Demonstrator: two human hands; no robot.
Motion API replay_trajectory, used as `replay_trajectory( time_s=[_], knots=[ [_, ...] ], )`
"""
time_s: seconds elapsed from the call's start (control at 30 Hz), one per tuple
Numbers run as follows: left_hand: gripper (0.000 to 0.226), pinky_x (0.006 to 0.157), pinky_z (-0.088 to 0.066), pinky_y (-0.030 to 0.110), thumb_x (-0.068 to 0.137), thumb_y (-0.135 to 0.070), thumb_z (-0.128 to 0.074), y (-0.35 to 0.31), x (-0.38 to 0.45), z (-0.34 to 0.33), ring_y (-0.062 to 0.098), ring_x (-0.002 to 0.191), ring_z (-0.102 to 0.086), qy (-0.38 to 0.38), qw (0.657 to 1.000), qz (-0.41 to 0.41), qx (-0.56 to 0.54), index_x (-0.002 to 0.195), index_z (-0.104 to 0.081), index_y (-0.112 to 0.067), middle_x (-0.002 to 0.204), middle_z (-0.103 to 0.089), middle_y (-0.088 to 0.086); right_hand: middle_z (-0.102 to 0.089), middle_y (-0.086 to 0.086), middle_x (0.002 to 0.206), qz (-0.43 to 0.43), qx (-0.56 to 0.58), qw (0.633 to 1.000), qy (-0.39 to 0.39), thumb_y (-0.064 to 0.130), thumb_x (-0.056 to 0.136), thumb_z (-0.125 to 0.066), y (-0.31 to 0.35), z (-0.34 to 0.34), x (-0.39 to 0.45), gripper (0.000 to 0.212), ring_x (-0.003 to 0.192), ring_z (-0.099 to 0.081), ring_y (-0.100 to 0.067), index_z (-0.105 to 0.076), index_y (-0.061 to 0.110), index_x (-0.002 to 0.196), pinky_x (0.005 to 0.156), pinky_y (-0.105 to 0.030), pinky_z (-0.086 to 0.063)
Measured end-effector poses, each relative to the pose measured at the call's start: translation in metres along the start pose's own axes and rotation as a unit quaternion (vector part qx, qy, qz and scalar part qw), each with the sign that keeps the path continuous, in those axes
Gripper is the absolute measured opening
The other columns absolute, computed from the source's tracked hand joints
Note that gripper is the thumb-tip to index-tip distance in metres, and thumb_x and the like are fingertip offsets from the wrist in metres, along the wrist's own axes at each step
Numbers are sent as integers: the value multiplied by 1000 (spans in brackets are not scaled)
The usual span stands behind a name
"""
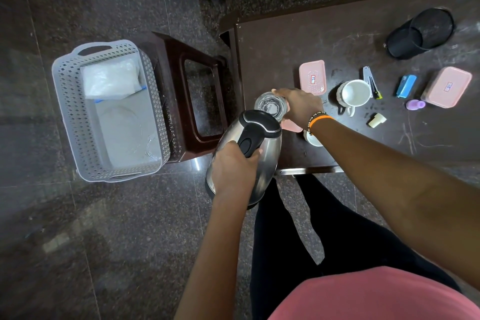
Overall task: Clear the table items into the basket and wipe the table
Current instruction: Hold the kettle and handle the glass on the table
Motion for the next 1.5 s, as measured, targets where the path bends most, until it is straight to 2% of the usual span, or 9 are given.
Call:
replay_trajectory(
  time_s=[0.47,1.07,1.5],
  knots=[
    [40,82,-54,46,79,-42,-65,2,0,-1,34,93,-62,-2,1000,8,-4,97,-60,-7,97,-67,13,-59,-8,129,5,-9,1000,9,33,84,-60,-2,-3,3,53,114,-59,-34,-43,29,134,90,-46,-49],
    [38,78,-54,44,79,-40,-66,2,-1,-2,31,87,-62,-7,1000,0,-3,95,-60,-6,92,-67,11,-62,-10,125,16,-8,1000,-7,34,85,-58,0,0,3,49,113,-60,-34,-46,27,132,88,-45,-49],
    [37,77,-54,43,81,-39,-66,0,-3,-3,30,90,-62,-10,1000,7,8,96,-58,-7,96,-66,11,-61,-10,127,15,-12,1000,2,32,84,-59,0,1,2,52,114,-59,-34,-44,29,134,90,-45,-48]
  ],
)
Point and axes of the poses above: each hand's wrist, its own x-axis towards the middle knuckle, its own z-axis out of the back of the hand, y = z × x, the point moved 7 cm from there along x, towards the middle knuckle
